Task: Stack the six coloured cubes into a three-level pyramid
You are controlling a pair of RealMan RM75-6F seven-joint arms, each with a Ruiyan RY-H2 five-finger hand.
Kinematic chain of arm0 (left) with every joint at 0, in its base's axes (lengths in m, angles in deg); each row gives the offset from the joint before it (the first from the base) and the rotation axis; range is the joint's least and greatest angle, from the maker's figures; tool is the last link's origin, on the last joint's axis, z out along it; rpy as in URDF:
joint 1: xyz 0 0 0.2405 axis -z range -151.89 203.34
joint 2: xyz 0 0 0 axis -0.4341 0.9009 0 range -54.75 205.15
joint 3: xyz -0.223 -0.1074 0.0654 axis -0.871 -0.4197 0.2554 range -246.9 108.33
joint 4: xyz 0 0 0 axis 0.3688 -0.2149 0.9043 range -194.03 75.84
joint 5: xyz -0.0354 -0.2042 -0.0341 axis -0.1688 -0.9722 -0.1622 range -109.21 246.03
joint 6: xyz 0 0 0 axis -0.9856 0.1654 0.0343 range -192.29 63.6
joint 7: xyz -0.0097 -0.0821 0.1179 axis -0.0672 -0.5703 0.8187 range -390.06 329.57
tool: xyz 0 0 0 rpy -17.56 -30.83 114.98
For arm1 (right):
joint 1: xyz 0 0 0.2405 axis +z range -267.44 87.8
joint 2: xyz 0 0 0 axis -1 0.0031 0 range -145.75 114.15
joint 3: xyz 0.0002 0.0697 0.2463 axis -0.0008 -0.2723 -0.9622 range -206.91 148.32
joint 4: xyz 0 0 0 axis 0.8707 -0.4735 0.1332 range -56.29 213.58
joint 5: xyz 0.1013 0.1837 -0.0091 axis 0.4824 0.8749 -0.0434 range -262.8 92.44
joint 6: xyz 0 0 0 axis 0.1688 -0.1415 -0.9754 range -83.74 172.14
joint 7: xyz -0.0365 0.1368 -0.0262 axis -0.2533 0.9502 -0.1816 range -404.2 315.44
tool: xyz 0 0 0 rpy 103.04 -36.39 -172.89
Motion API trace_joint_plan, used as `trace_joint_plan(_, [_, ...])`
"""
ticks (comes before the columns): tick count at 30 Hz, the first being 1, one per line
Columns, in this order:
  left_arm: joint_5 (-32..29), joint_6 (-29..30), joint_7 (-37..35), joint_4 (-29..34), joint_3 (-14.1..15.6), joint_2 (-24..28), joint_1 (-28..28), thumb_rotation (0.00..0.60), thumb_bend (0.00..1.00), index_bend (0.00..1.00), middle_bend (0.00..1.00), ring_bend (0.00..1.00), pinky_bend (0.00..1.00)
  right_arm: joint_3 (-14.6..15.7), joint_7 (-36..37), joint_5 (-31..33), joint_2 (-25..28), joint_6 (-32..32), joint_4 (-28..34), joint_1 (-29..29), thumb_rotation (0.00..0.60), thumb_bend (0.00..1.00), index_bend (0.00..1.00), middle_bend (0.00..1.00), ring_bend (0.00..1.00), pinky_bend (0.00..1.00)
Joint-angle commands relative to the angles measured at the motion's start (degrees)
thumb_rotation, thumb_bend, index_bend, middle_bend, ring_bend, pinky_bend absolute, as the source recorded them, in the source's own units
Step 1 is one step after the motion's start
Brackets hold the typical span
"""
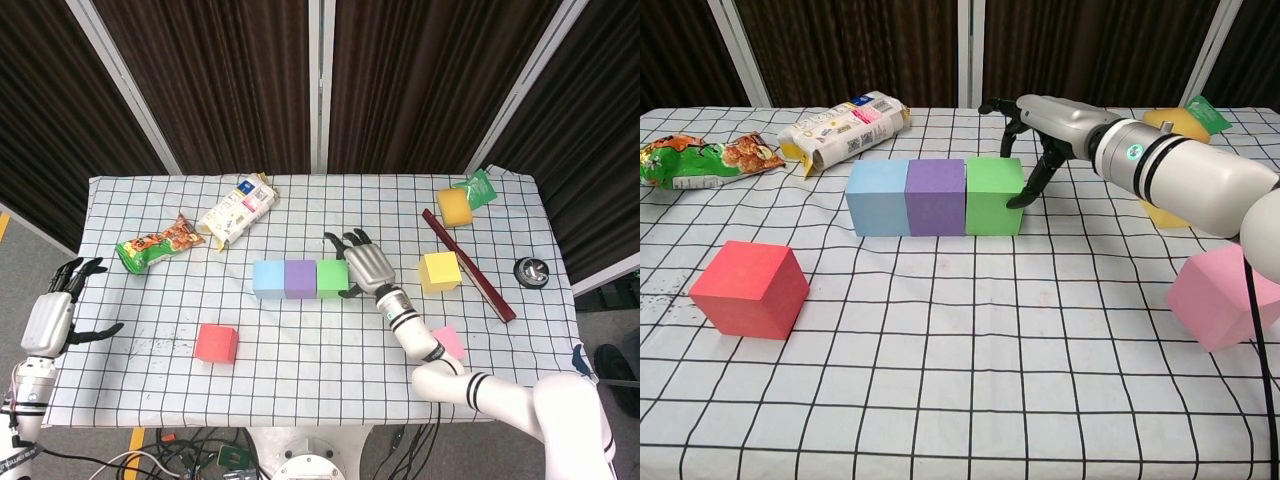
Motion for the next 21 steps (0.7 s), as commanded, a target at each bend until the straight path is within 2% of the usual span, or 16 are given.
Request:
trace_joint_plan(1, [0.0,-0.1,0.0,0.0,0.0,0.0,0.0,0.6,0.0,0.09,0.19,0.02,0.03,0.0,-0.1,0.2,-0.1,0.1,-0.1,0.1,0.6,0.11,0.0,0.51,0.1,0.0])
trace_joint_plan(16, [-0.2,0.0,-0.4,-0.3,0.0,0.0,-0.2,0.6,0.0,0.09,0.19,0.02,0.03,-0.1,0.4,0.6,-1.1,0.4,-1.2,0.5,0.6,0.11,0.0,0.5,0.1,0.0])
trace_joint_plan(21, [-0.1,-0.1,-0.3,-0.3,0.1,0.0,-0.2,0.6,0.0,0.09,0.19,0.02,0.03,0.1,1.4,0.4,-0.5,1.7,-0.7,0.6,0.6,0.04,0.0,0.41,0.09,0.0])
